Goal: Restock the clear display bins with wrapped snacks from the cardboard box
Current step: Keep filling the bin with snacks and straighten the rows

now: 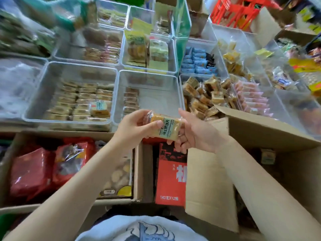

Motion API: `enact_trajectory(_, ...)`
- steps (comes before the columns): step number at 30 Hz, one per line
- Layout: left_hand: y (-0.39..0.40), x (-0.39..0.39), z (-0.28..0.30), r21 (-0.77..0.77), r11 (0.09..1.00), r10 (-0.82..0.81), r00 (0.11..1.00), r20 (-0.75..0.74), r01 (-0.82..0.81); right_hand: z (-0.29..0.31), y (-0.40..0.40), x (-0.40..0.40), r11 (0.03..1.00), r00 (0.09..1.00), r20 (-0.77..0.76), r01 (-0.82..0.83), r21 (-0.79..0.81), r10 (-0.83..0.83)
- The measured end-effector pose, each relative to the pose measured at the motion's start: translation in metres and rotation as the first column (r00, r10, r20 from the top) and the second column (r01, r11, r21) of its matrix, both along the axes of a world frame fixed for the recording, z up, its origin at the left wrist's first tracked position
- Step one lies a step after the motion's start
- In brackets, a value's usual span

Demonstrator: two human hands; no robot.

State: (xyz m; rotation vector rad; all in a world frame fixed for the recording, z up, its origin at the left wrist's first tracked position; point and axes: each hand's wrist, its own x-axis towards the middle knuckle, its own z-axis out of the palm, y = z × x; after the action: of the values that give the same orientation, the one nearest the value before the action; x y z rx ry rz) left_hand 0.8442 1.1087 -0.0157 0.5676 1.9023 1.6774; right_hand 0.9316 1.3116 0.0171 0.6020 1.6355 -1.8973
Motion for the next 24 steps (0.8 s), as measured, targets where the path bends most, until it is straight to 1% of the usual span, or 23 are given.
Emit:
enact_trajectory(3, -0.050, -0.042, -0.017, -0.065, 0.996, 0.058, 0.998, 0.022, -0.056, -0.019, -0.048, -0.054, 0.995, 0.998, 0.050, -0.038, 0.091, 0.033)
enact_trajectory(6, -0.096, -0.086, -0.036, -0.112, 0.987, 0.121, 0.991, 0.059, -0.114, -0.034, -0.096, -0.106, 0.995, 0.997, 0.073, 0.019, 0.095, -0.026)
enact_trajectory(9, -0.129, -0.127, -0.050, -0.151, 0.971, 0.204, 0.973, 0.106, -0.186, -0.048, -0.137, -0.155, 0.984, 0.995, 0.019, 0.091, 0.154, -0.095)
enact_trajectory(11, -0.143, -0.153, -0.061, -0.165, 0.956, 0.271, 0.947, 0.174, -0.243, -0.060, -0.155, -0.186, 0.966, 0.996, -0.049, 0.083, 0.247, -0.073)
enact_trajectory(13, -0.153, -0.178, -0.076, -0.207, 0.941, 0.307, 0.931, 0.196, -0.267, -0.072, -0.167, -0.210, 0.910, 0.995, -0.099, 0.011, 0.414, 0.033)
enact_trajectory(15, -0.158, -0.197, -0.093, -0.260, 0.930, 0.318, 0.924, 0.213, -0.260, -0.083, -0.173, -0.228, 0.802, 0.981, -0.083, -0.094, 0.589, 0.176)
enact_trajectory(18, -0.154, -0.217, -0.117, -0.355, 0.918, 0.266, 0.940, 0.212, -0.180, -0.102, -0.172, -0.245, 0.595, 0.936, 0.006, -0.228, 0.771, 0.351)
enact_trajectory(19, -0.151, -0.222, -0.124, -0.395, 0.907, 0.239, 0.952, 0.194, -0.147, -0.107, -0.171, -0.249, 0.485, 0.911, 0.057, -0.269, 0.832, 0.407)
enact_trajectory(20, -0.148, -0.226, -0.130, -0.436, 0.892, 0.210, 0.962, 0.173, -0.116, -0.114, -0.170, -0.254, 0.351, 0.880, 0.104, -0.289, 0.891, 0.463)
enact_trajectory(21, -0.144, -0.228, -0.136, -0.473, 0.877, 0.172, 0.974, 0.148, -0.083, -0.119, -0.168, -0.261, 0.223, 0.848, 0.140, -0.288, 0.931, 0.511)
enact_trajectory(22, -0.141, -0.230, -0.141, -0.509, 0.860, 0.130, 0.984, 0.125, -0.049, -0.124, -0.167, -0.268, 0.134, 0.822, 0.150, -0.264, 0.955, 0.549)
enact_trajectory(23, -0.137, -0.230, -0.145, -0.546, 0.838, 0.087, 0.991, 0.101, -0.018, -0.131, -0.166, -0.276, 0.086, 0.801, 0.143, -0.235, 0.968, 0.581)
enact_trajectory(24, -0.135, -0.231, -0.149, -0.583, 0.813, 0.047, 0.995, 0.083, 0.010, -0.137, -0.165, -0.285, 0.061, 0.782, 0.134, -0.215, 0.975, 0.609)
